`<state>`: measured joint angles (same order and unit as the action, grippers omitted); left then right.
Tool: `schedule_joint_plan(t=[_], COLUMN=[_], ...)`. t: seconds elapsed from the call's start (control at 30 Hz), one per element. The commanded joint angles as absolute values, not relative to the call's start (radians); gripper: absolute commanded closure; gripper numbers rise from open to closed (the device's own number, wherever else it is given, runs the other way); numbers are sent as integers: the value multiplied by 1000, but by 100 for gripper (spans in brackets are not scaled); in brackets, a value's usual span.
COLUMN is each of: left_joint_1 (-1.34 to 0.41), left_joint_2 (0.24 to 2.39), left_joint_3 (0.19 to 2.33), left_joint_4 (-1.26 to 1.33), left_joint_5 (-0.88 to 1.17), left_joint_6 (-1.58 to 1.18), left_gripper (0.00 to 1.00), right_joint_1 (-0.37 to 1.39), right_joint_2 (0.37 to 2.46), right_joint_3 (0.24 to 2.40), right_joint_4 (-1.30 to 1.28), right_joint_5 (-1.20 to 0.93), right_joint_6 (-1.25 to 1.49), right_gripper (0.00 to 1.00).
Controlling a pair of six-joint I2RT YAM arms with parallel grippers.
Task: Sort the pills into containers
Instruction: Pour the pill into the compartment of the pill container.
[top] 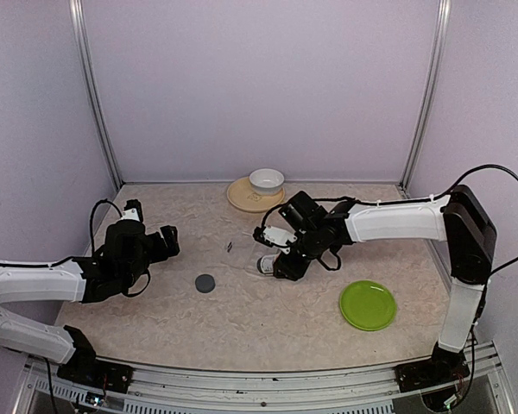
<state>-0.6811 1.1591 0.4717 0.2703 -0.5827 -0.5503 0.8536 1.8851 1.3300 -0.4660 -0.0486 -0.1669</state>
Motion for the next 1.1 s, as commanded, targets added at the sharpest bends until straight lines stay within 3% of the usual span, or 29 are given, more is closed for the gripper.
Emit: schedule_joint_plan(t=[0.0, 1.07], left_joint_1=[-677, -676], left_joint_2=[1163, 1163], left_joint_3=[468, 467], left_joint_4=[292, 294], left_joint_5=[-579, -574], left_joint_6=[-556, -558], left_gripper=[1, 1], right_joint_1=[847, 846], right_joint_2=[1905, 1954], right_joint_3=[1361, 1476], right_joint_4=[-491, -626], right_joint_5=[-51, -62], right_joint_6=[-176, -196], right_gripper=[89, 88])
